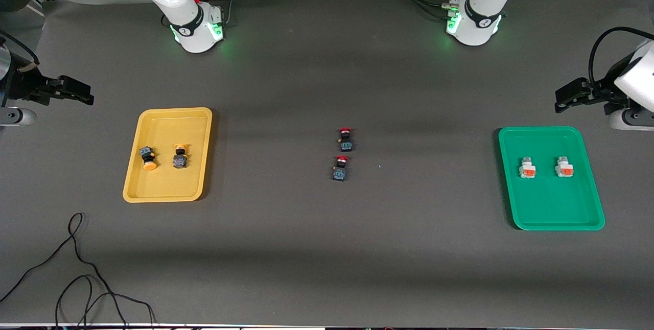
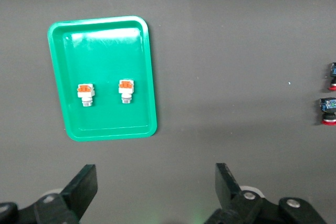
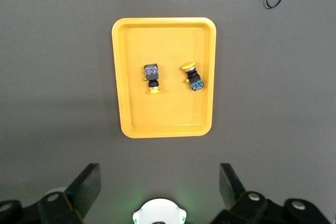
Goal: Place green and yellow buttons in trays
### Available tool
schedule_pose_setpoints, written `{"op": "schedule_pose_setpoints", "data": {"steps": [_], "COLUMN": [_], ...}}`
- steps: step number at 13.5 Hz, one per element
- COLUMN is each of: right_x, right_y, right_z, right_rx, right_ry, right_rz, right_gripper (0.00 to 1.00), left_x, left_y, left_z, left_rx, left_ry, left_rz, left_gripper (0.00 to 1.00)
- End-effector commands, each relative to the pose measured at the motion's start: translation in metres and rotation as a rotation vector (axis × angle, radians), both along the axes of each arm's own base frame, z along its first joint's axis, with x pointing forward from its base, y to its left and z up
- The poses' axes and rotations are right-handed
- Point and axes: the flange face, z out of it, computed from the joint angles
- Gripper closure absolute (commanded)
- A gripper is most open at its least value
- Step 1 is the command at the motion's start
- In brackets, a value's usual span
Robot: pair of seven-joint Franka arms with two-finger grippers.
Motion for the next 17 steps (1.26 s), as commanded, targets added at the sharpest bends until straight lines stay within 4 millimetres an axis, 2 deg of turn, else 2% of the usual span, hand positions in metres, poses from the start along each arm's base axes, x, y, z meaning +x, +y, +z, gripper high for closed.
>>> {"op": "schedule_pose_setpoints", "data": {"steps": [1, 7, 17], "right_x": [-0.0003, 0.0058, 0.0079], "right_y": [-0.0076, -0.0097, -0.0072], "right_z": [0.0050, 0.0114, 0.0082], "right_rx": [0.047, 0.064, 0.064], "right_ry": [0.004, -0.027, -0.022], "right_rz": [-0.006, -0.013, -0.010], "right_gripper": [0.00, 0.00, 0.00], "left_x": [0.0003, -0.0007, -0.0019], "left_y": [-0.0019, -0.0032, -0.0067], "left_z": [0.0066, 0.0071, 0.0068], "left_rx": [0.018, 0.007, -0.009], "left_ry": [-0.016, -0.012, -0.007], "left_rz": [0.003, 0.015, 0.033], "left_gripper": [0.00, 0.00, 0.00]}}
